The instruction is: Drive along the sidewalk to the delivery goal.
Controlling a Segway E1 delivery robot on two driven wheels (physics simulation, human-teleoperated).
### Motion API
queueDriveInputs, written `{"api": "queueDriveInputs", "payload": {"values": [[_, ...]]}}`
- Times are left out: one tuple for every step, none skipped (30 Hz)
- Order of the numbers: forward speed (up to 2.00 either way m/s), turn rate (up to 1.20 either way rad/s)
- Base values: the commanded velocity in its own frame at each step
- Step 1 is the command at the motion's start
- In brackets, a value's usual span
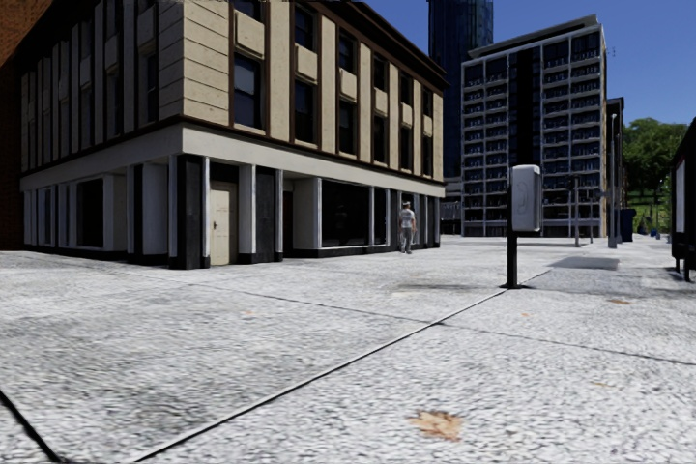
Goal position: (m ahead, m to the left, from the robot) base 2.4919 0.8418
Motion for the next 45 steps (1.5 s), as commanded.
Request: {"api": "queueDriveInputs", "payload": {"values": [[1.71, 0.67], [1.71, 0.67], [1.7, 0.67], [1.69, 0.67], [1.66, 0.67], [1.63, 0.67], [1.62, 0.67], [1.6, 0.67], [1.6, 0.67], [1.59, 0.67], [1.59, 0.67], [1.59, 0.67], [1.59, 0.67], [1.59, 0.67], [1.59, 0.67], [1.59, 0.67], [1.59, 0.67], [1.59, 0.67], [1.59, 0.67], [1.59, 0.66], [1.59, 0.6], [1.59, 0.58], [1.59, 0.58], [1.59, 0.58], [1.59, 0.57], [1.59, 0.57], [1.59, 0.57], [1.59, 0.57], [1.59, 0.57], [1.59, 0.57], [1.59, 0.57], [1.59, 0.57], [1.59, 0.52], [1.59, 0.52], [1.59, 0.44], [1.59, 0.41], [1.59, 0.4], [1.59, 0.0], [1.59, 0.0], [1.58, 0.0], [1.57, 0.0], [1.56, 0.0], [1.53, 0.0], [1.53, 0.0], [1.5, 0.0]]}}
